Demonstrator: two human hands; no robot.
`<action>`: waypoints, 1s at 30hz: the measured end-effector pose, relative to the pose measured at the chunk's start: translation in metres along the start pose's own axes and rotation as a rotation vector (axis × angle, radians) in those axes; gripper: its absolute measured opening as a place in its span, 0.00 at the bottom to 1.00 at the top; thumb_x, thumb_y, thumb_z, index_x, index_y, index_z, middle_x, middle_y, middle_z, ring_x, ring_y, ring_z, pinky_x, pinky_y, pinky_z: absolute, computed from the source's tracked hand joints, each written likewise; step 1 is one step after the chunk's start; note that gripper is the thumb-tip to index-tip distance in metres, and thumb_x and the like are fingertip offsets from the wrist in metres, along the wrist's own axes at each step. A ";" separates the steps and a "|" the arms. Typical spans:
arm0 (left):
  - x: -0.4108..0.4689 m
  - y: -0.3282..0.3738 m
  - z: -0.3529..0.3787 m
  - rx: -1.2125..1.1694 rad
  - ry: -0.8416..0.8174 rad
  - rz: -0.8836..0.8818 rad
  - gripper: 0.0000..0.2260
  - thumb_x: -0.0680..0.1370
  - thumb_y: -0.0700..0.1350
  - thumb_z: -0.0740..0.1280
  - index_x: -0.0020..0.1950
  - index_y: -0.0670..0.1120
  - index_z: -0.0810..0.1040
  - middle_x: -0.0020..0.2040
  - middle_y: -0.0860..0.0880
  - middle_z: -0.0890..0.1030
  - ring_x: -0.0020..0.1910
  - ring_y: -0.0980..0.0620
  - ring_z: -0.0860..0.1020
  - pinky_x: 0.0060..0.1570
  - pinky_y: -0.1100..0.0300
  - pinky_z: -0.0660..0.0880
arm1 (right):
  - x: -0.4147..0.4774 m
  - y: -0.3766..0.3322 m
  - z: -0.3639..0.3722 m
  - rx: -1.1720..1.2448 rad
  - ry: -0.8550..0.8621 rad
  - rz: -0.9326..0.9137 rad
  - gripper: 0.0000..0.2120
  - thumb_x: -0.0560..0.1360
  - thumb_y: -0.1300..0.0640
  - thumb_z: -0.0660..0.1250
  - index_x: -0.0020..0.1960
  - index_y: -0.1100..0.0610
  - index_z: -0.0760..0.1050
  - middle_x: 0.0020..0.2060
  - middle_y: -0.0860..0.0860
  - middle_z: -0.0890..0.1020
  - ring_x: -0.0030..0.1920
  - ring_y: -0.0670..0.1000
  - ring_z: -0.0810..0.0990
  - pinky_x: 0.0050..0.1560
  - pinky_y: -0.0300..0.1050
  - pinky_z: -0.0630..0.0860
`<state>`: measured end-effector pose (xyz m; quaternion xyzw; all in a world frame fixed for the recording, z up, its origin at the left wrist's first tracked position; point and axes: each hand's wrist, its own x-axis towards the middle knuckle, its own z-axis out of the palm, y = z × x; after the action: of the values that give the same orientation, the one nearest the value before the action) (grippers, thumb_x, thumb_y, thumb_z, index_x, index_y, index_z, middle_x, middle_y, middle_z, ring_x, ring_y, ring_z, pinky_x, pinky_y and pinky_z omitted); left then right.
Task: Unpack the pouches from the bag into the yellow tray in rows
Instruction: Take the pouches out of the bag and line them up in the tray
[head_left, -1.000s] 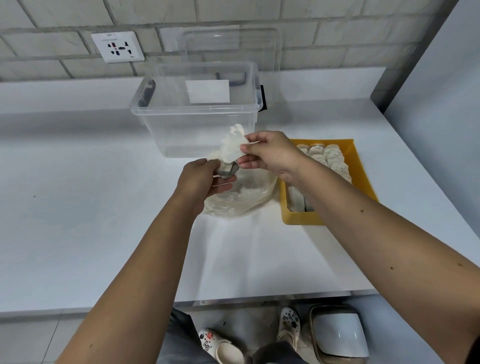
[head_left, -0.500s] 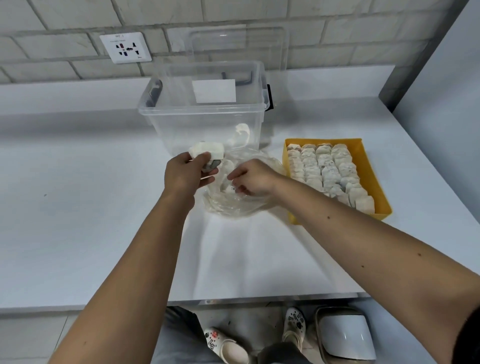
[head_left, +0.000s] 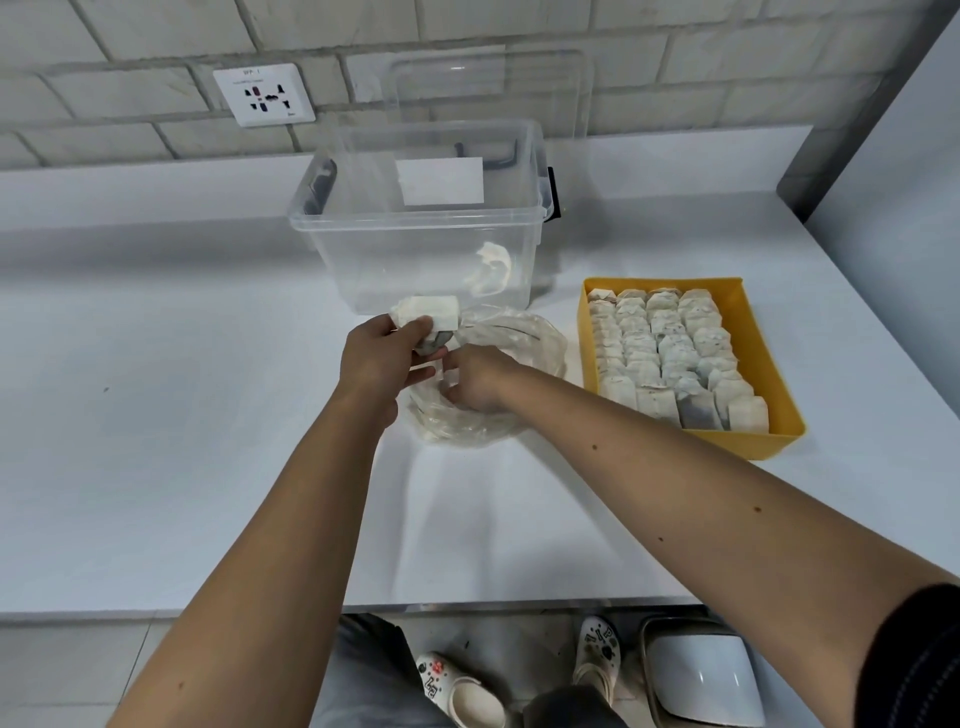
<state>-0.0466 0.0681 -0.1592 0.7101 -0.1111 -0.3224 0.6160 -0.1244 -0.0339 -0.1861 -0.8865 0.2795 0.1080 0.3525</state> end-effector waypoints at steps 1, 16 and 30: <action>0.000 0.000 -0.001 0.000 0.000 0.001 0.05 0.80 0.41 0.67 0.54 0.43 0.80 0.50 0.43 0.85 0.45 0.47 0.85 0.50 0.52 0.82 | 0.000 0.000 0.002 -0.007 0.026 -0.007 0.13 0.77 0.55 0.65 0.62 0.53 0.77 0.54 0.52 0.81 0.51 0.53 0.77 0.51 0.43 0.72; -0.005 -0.001 0.001 0.029 0.011 0.006 0.04 0.80 0.41 0.67 0.54 0.44 0.79 0.50 0.43 0.84 0.45 0.47 0.85 0.54 0.48 0.81 | -0.026 0.035 -0.046 -0.029 0.075 -0.022 0.09 0.78 0.62 0.62 0.45 0.62 0.80 0.44 0.56 0.85 0.49 0.53 0.84 0.53 0.51 0.79; -0.032 0.014 0.044 0.013 -0.346 -0.094 0.13 0.82 0.48 0.64 0.59 0.41 0.80 0.50 0.41 0.84 0.45 0.45 0.85 0.45 0.53 0.83 | -0.082 0.060 -0.088 0.582 0.320 -0.255 0.08 0.76 0.69 0.64 0.41 0.60 0.70 0.37 0.59 0.81 0.39 0.56 0.84 0.46 0.52 0.83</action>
<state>-0.0934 0.0476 -0.1373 0.6523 -0.1841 -0.4677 0.5673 -0.2261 -0.0952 -0.1242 -0.7824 0.2376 -0.1614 0.5526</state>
